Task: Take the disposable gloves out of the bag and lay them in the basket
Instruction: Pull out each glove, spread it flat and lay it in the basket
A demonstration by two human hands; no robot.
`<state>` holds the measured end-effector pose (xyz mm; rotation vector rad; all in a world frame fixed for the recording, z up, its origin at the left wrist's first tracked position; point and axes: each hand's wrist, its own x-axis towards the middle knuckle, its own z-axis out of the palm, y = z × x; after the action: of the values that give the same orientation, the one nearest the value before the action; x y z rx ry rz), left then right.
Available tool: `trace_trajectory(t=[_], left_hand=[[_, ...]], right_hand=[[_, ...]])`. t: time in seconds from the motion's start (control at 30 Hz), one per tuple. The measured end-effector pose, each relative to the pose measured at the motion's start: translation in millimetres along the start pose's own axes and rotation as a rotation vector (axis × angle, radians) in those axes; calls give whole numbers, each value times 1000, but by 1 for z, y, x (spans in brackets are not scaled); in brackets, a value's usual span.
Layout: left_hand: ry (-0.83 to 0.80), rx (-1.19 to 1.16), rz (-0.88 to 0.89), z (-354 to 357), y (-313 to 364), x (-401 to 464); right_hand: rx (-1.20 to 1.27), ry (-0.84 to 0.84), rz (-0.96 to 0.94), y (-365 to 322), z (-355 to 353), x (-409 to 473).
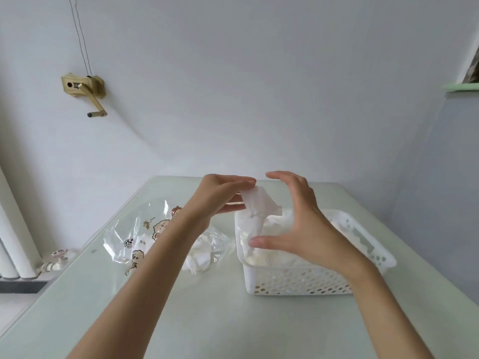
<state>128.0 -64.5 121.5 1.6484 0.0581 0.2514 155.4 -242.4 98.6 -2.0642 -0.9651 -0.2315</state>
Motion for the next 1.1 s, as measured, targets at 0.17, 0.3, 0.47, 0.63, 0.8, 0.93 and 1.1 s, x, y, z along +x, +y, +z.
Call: trace_trajectory(t=[0.17,0.3,0.47,0.63,0.8,0.93,1.1], left_hand=[[-96,-2,-53,22,9,5],[-207,-25,-96,28,15,7],[-308,406,72,38,19,5],[-159,477,248,43,3,19],[-195,117,238,48,8,17],[-387,82,175,44,15,14],[-369,160,174,26,16,14]], right_hand=[[-185,423,-66,9,-15,7],[94,495,-15,9,-42,7],[231,397,77,11,-53,13],[372,406,134,2,-59,23],[321,436,181,-1,-69,28],[275,374,116,-6,-80,27],[220,265,51,-19,-96,27]])
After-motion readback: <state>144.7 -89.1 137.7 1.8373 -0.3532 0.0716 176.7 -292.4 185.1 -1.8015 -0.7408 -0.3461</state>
